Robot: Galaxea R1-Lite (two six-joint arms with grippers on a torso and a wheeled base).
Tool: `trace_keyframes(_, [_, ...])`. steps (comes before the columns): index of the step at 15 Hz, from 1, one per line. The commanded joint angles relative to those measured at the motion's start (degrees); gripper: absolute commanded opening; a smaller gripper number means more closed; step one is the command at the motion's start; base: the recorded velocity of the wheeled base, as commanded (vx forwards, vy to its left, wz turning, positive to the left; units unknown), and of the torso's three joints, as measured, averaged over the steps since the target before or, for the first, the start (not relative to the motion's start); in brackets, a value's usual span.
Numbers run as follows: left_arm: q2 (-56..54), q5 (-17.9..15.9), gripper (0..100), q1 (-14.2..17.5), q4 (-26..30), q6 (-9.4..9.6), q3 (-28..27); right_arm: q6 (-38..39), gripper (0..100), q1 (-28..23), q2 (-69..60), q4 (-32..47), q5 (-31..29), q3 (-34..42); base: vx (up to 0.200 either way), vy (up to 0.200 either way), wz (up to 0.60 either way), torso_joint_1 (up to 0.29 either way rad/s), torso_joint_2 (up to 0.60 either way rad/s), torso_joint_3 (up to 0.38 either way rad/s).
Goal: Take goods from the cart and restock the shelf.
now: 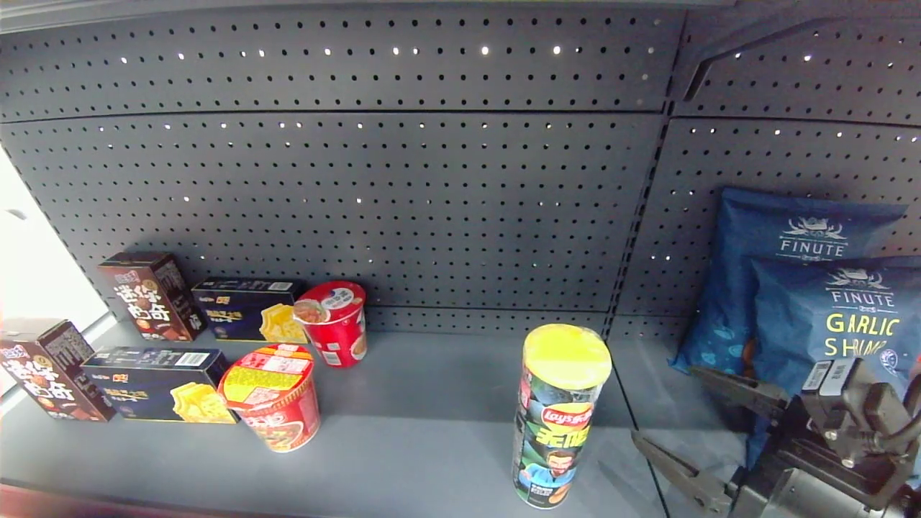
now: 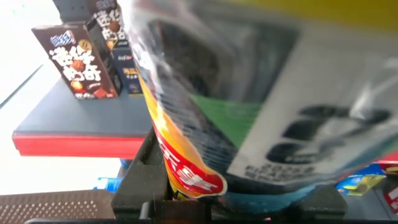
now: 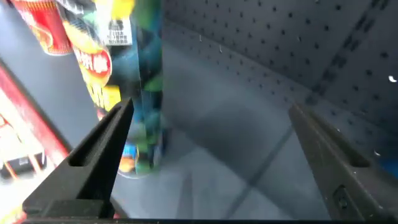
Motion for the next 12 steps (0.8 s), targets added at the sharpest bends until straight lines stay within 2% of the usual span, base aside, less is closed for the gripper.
trace_keyframes(1, [0.13,0.03,0,-1.49,0.01,-0.01,-0.05,-1.22,100,0.06,-22.65,26.59,-0.75,-6.08,0.0,0.0,0.0,0.0,0.0,0.0])
trace_keyframes(2, [0.13,0.03,0,-1.58,0.01,-0.01,-0.22,-1.22,100,-0.03,-26.69,33.89,-1.46,-7.66,0.0,0.0,0.0,0.0,0.0,0.0])
trace_keyframes(3, [0.84,-0.14,0,-1.58,-0.16,0.08,-1.01,-1.04,100,-0.12,-34.78,47.42,-3.74,-10.03,0.0,0.0,0.0,0.0,0.0,0.0])
trace_keyframes(4, [2.07,-1.11,0,-1.75,-0.16,0.08,-2.77,-0.96,100,-0.2,-39.87,55.07,-6.38,-10.82,0.0,0.0,0.0,0.0,0.0,0.0])
trace_keyframes(5, [3.83,-2.61,0,-2.54,-0.07,0.08,-5.06,-0.96,100,-0.2,-43.65,58.58,-7.78,-11.0,0.0,0.0,0.0,0.0,0.0,0.0])
trace_keyframes(6, [5.41,-3.84,0,-3.07,-0.07,0.08,-6.82,-0.69,100,-0.38,-45.76,60.08,-7.96,-11.09,0.0,0.0,0.0,0.0,0.0,0.0])
trace_keyframes(7, [11.12,-7.26,0,-4.3,-0.43,0.08,-11.83,0.36,100,-3.37,-48.58,62.36,-8.14,-11.17,0.0,0.0,0.0,0.0,0.0,0.0])
trace_keyframes(8, [12.61,-8.32,0,-4.57,-0.51,0.08,-13.06,0.8,100,-4.6,-48.93,62.54,-8.05,-11.17,0.0,0.0,0.0,0.0,0.0,0.0])
trace_keyframes(9, [17.27,-11.66,0,-5.0,-0.86,0.08,-16.04,2.56,100,-7.94,-49.28,62.54,-7.96,-11.17,0.0,0.0,0.0,0.0,0.0,0.0])
trace_keyframes(10, [22.72,-15.61,0,-5.0,-2.62,0.17,-17.54,5.2,100,-10.4,-50.16,62.54,-7.96,-11.17,0.0,0.0,0.0,0.0,0.0,0.0])
trace_keyframes(12, [28.17,-19.3,0,-5.27,-6.84,0.08,-17.19,6.25,100,-14.0,-51.65,62.8,-7.96,-10.03,0.0,0.0,0.0,0.0,0.0,0.0])
